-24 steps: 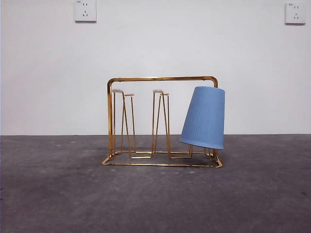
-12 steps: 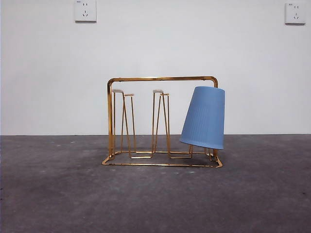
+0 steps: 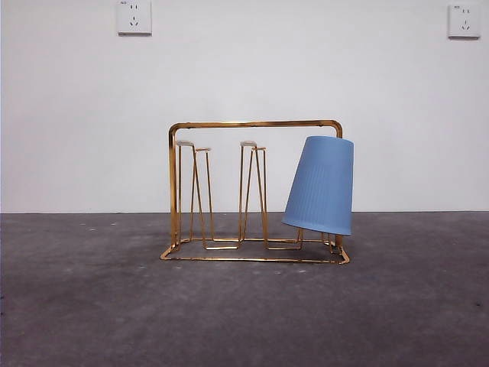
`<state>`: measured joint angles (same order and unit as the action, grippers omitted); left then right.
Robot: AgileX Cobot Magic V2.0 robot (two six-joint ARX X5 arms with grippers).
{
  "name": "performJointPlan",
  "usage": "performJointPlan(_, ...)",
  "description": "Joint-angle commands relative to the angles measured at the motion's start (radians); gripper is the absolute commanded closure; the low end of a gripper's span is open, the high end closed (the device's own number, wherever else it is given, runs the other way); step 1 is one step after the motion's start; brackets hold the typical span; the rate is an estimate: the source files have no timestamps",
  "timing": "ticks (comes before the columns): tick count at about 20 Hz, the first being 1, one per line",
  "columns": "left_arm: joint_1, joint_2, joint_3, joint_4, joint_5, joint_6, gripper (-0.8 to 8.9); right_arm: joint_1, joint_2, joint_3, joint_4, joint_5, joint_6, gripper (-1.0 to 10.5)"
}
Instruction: Pick up cup 1,put cup 1 in the cup rack,pick up cup 2,put cup 2 in the cup rack
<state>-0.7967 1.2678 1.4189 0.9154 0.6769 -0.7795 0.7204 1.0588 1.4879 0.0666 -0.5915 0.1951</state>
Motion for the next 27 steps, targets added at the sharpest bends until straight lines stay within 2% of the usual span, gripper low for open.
performJointPlan(1, 0.019, -0.039, -0.003, 0.008, 0.012, -0.007, 8.21, 0.0, -0.037, -0.004, -0.021, -0.004, 0.002, 7.2)
performJointPlan(4, 0.069, -0.093, -0.003, -0.138, 0.05, 0.029, 8.2, -0.001, -0.099, -0.004, -0.172, 0.009, -0.06, 7.2)
performJointPlan(5, 0.098, -0.119, -0.003, -0.249, 0.063, 0.067, 8.2, -0.001, -0.124, -0.004, -0.258, 0.027, -0.101, 7.2)
performJointPlan(6, 0.122, -0.145, -0.003, -0.372, 0.063, 0.126, 8.2, -0.001, -0.151, -0.004, -0.331, 0.057, -0.136, 7.2)
performJointPlan(7, 0.15, -0.179, -0.003, -0.553, 0.046, 0.235, 8.2, -0.001, -0.184, -0.004, -0.417, 0.102, -0.18, 7.2)
performJointPlan(9, 0.176, -0.236, -0.003, -0.911, -0.118, 0.461, 8.2, -0.001, -0.23, -0.004, -0.55, 0.187, -0.248, 7.2)
performJointPlan(10, 0.178, -0.256, -0.003, -1.091, -0.252, 0.582, 8.2, -0.001, -0.259, -0.004, -0.612, 0.235, -0.268, 7.2)
performJointPlan(12, 0.178, -0.264, -0.003, -1.318, -0.443, 0.707, 8.2, -0.001, -0.296, -0.004, -0.694, 0.3, -0.291, 7.2)
performJointPlan(15, 0.178, -0.245, -0.003, -1.444, -0.54, 0.771, 8.2, -0.001, -0.318, -0.004, -0.743, 0.34, -0.306, 7.2)
performJointPlan(19, 0.178, -0.187, -0.003, -1.519, -0.626, 0.823, 8.2, -0.001, -0.323, -0.004, -0.782, 0.351, -0.308, 7.2)
performJointPlan(27, 0.184, -0.013, -0.003, -1.527, -0.677, 0.867, 8.2, -0.001, -0.324, -0.004, -0.843, 0.365, -0.312, 7.2)
